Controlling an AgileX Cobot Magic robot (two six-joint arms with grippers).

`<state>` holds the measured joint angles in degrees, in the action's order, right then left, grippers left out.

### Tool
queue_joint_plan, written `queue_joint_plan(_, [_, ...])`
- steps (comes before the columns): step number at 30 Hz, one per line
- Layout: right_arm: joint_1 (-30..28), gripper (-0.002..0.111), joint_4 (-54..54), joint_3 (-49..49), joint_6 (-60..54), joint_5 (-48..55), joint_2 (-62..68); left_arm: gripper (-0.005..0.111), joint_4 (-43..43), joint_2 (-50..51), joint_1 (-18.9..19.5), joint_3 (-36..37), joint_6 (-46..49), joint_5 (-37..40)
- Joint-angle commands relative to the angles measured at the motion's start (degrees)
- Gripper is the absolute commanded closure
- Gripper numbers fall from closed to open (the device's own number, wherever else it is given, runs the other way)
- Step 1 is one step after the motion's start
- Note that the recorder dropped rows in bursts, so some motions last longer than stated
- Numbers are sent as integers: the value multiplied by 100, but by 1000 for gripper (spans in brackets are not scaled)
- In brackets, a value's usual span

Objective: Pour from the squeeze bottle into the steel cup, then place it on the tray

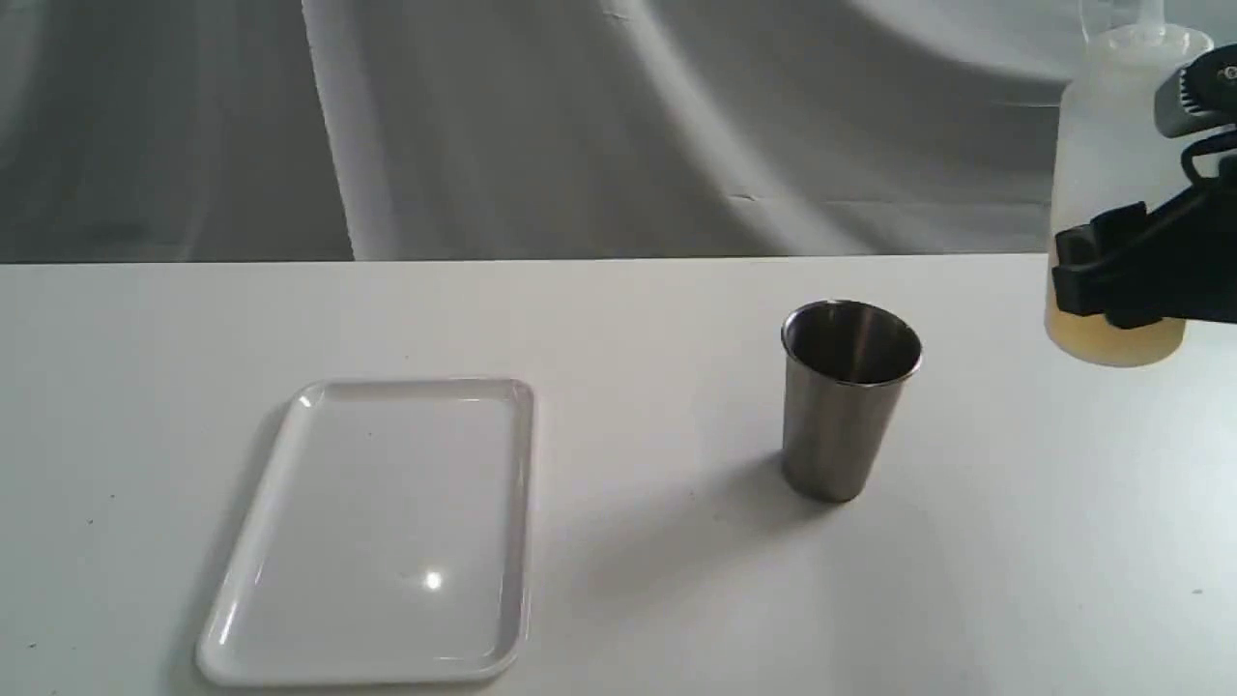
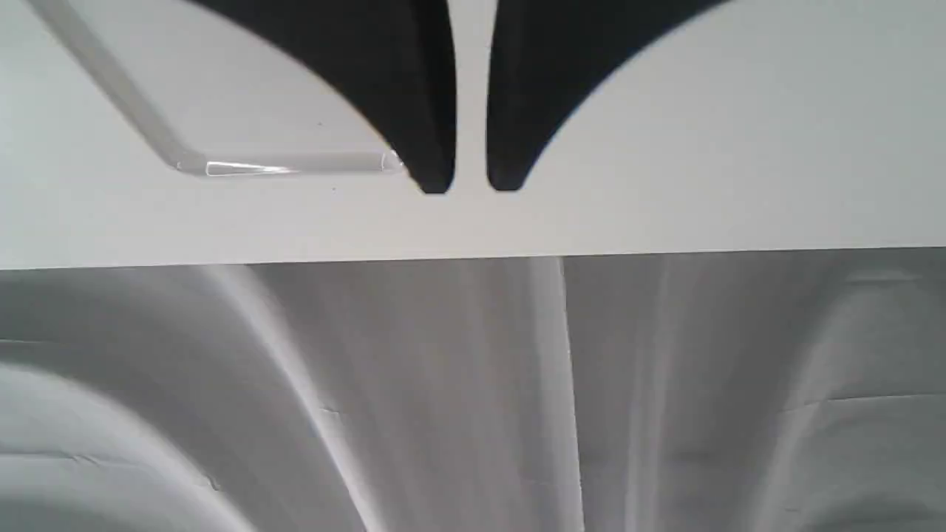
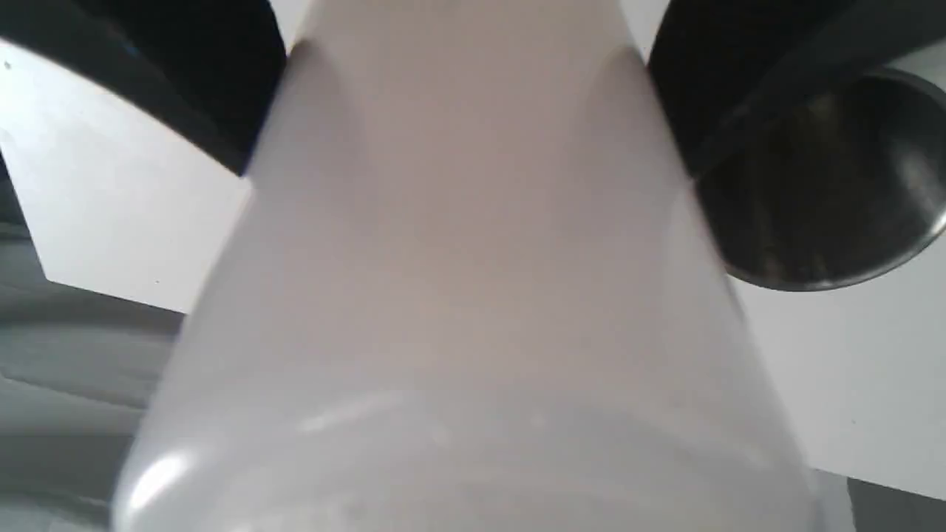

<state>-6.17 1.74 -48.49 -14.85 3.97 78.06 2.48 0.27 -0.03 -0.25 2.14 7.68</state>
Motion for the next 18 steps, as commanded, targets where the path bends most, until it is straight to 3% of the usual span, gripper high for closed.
queue_joint_plan(1, [-61, 60, -1006, -139, 875, -39, -47, 98, 16, -27, 3, 25, -24, -9])
queue_joint_plan(8, [-61, 60, -2665, -771, 2446, 872, -47, 98, 16, -27, 3, 25, -24, -9])
queue_joint_plan(14, [255, 60, -5919, -795, 5250, 1615, -47, 98, 16, -27, 3, 25, -11, -9])
queue_joint_plan(18, [617, 60, -6737, -795, 5600, 1809, -47, 98, 16, -27, 3, 25, -11, -9])
